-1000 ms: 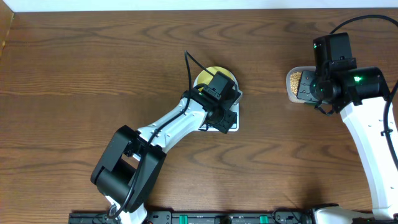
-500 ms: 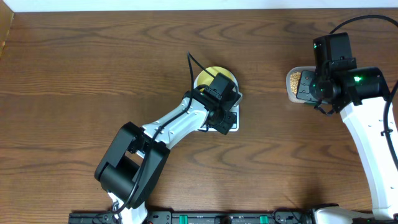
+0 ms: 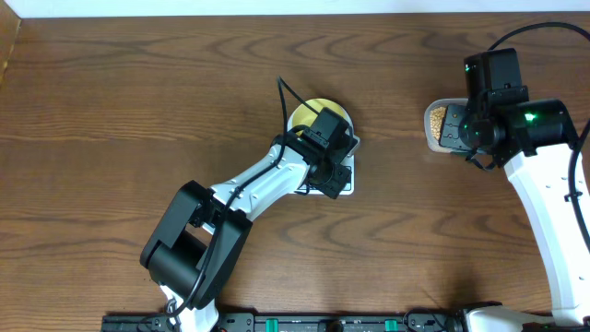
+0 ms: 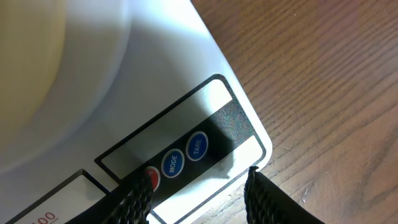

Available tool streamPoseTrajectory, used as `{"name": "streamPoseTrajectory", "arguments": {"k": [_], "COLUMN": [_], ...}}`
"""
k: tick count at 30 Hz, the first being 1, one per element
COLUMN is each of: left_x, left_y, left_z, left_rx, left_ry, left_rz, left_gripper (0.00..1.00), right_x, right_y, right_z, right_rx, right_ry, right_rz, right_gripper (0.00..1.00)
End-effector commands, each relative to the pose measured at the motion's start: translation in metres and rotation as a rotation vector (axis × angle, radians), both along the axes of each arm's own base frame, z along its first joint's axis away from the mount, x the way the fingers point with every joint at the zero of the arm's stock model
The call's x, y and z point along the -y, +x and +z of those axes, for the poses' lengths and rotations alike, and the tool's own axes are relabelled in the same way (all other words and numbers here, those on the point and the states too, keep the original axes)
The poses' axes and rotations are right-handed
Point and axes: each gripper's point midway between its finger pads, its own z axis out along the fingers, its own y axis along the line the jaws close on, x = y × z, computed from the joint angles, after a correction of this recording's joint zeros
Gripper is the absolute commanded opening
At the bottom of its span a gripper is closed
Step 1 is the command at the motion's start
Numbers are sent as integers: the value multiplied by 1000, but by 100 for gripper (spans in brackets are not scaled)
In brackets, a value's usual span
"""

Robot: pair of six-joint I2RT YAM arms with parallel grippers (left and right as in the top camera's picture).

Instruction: Scoop item into bowl and weigh 50g on scale

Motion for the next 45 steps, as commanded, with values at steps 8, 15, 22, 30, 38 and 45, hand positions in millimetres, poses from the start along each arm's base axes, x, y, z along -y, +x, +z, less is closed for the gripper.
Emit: {"name": "streamPoseTrajectory", "arguments": {"k": [8, 15, 22, 30, 38, 45], "left_x": [-6, -7, -7, -7, -6, -3], "left_y": [-4, -5, -5, -5, -3, 0], "left_z": [-21, -24, -24, -10, 19, 56], "left_rx": [-28, -36, -36, -20, 27, 101], "left_ry": [51, 56, 56, 45, 9, -49], "left_rz": [-5, -5, -5, -4, -3, 3], "left_gripper": [51, 51, 51, 51, 51, 51], "right_x": [2, 2, 2, 2, 2, 2], "right_y": [3, 3, 4, 4, 5, 5], "right_z": [8, 8, 8, 8, 9, 9], "right_rx": [24, 24, 27, 28, 32, 33], "right_ry": [0, -1, -1, 0, -1, -4], "right_rz": [1, 1, 1, 1, 1, -1], "right_gripper": [1, 1, 1, 1, 1, 1]}}
